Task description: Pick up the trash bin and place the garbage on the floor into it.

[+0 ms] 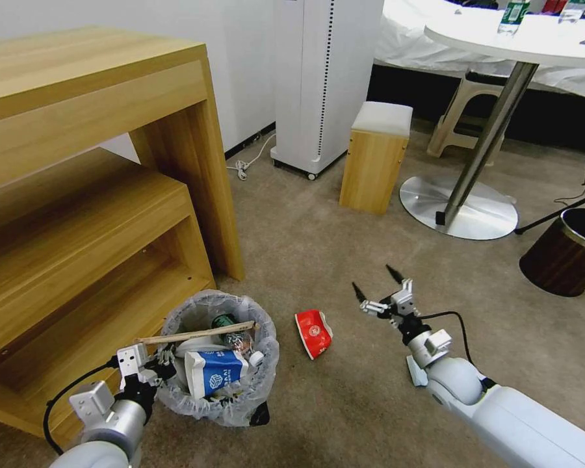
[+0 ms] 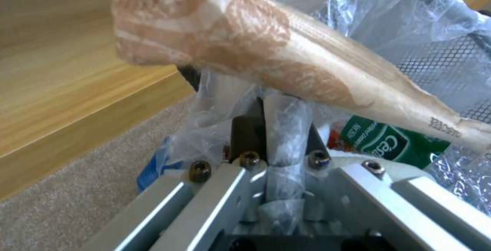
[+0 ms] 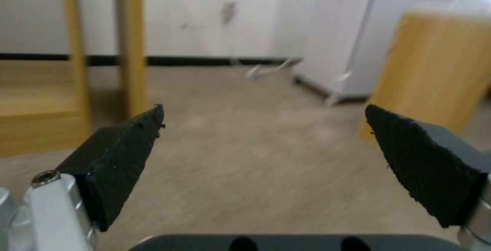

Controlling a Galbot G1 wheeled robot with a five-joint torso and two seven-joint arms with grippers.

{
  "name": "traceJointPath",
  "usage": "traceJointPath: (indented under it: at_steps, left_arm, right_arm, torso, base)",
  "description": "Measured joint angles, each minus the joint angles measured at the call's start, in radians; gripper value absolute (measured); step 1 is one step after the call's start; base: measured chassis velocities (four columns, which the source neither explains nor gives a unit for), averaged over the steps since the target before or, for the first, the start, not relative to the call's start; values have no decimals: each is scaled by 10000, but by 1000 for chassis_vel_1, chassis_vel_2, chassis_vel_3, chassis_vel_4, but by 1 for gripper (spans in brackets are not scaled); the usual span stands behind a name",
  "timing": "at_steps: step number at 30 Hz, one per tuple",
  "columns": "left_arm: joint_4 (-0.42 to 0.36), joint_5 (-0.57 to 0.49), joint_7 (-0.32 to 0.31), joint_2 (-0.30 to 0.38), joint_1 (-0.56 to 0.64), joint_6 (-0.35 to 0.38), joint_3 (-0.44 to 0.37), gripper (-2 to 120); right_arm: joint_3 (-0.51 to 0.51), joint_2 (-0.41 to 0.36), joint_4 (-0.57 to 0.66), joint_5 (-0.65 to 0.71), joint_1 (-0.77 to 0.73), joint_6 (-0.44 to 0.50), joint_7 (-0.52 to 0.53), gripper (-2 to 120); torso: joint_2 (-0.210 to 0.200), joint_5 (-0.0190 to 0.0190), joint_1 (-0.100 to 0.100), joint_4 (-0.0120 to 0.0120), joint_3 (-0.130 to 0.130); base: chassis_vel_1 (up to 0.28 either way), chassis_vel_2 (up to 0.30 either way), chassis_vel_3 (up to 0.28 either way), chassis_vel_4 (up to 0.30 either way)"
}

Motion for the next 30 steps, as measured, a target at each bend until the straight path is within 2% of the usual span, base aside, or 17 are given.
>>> traceJointPath:
  at_steps: [3, 4, 5, 6, 7, 10, 14, 17, 22, 30]
  left_arm:
    - [41, -1, 0, 21, -55, 0, 55, 1]
    - [41, -1, 0, 21, -55, 0, 55, 1]
    - [86, 1, 0, 10, -62, -1, 77, 1]
    - [110, 20, 13, -63, -61, 0, 86, 1]
    - [110, 20, 13, -63, -61, 0, 86, 1]
    - [115, 80, 25, -215, -57, -14, 84, 1]
    - [118, 125, 38, -286, -29, -25, 84, 1]
    - [99, 139, 47, -345, 0, -33, 67, 1]
    - [87, 116, 58, -362, 27, -74, 19, 1]
    - [89, 98, 73, -403, 24, -98, 42, 1]
  right_arm:
    - [-519, 9, -295, 1152, 348, -214, -601, 100]
    - [-519, 9, -295, 1152, 348, -214, -601, 100]
    - [-1004, 126, -624, 1823, 744, -402, -699, 100]
    - [-1575, 313, -999, 2384, 1209, -480, -792, 100]
    - [-1575, 313, -999, 2384, 1209, -480, -792, 100]
    - [-2483, 818, -1875, 3177, 1785, -716, -992, 100]
    - [-2896, 1205, -2741, 3258, 1998, -710, -1191, 100]
    - [-3205, 1788, -3982, 3172, 2090, -707, -1405, 100]
    - [-3344, 2340, -4980, 2964, 2132, -702, -1581, 100]
    - [-3526, 2964, -5694, 2665, 2347, -669, -1700, 100]
  torso:
    - [1, -3, 0, -3, 0]
    - [1, -3, 0, -3, 0]
    - [0, -4, 0, -6, 0]
    - [0, -2, 0, 1, 1]
    - [0, -2, 0, 1, 1]
    - [0, -1, 0, 3, 0]
    - [1, -3, 0, 0, 1]
    - [0, -5, 0, 0, 0]
    - [0, -2, 0, -2, 1]
    - [0, -6, 1, -2, 0]
  base:
    - [0, 0, 0, 0]
    - [0, 0, 0, 0]
    - [0, 0, 0, 0]
    - [0, 0, 0, 0]
    - [0, 0, 0, 0]
    - [0, 0, 0, 0]
    - [0, 0, 0, 0]
    - [0, 0, 0, 0]
    - [0, 0, 0, 0]
    - [0, 0, 0, 0]
